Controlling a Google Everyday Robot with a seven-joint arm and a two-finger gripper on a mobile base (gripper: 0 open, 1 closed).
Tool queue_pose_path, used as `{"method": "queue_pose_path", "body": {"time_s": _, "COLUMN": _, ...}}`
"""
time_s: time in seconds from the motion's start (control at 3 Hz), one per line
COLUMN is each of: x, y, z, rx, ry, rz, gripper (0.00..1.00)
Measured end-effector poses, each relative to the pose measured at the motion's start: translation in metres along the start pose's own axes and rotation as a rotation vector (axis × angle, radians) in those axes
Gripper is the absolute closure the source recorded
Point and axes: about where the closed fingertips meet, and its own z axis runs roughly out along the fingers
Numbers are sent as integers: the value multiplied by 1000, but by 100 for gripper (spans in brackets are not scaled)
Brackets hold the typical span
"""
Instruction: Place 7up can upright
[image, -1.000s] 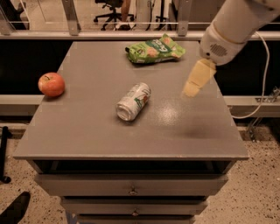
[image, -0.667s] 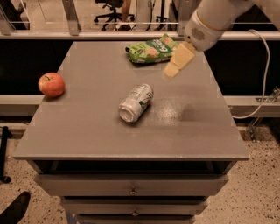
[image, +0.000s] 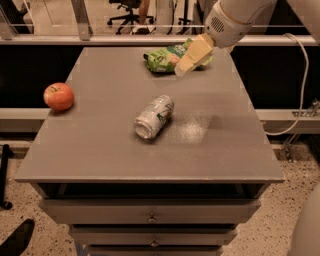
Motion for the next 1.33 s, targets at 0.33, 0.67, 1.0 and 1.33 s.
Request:
{"method": "queue_pose_path", "body": {"time_s": 0.33, "x": 1, "y": 11, "z": 2, "rx": 20, "ry": 36, "rz": -4, "gripper": 0}}
{"method": "queue_pose_path", "body": {"time_s": 0.67, "x": -14, "y": 43, "z": 5, "rx": 71, "ry": 87, "rz": 34, "gripper": 0}}
{"method": "queue_pose_path", "body": {"time_s": 1.0, "x": -37, "y": 75, "z": 13, "rx": 110, "ry": 126, "rz": 119, "gripper": 0}}
{"method": "queue_pose_path", "body": {"time_s": 1.33, "x": -51, "y": 96, "z": 21, "rx": 124, "ry": 123, "rz": 245, "gripper": 0}}
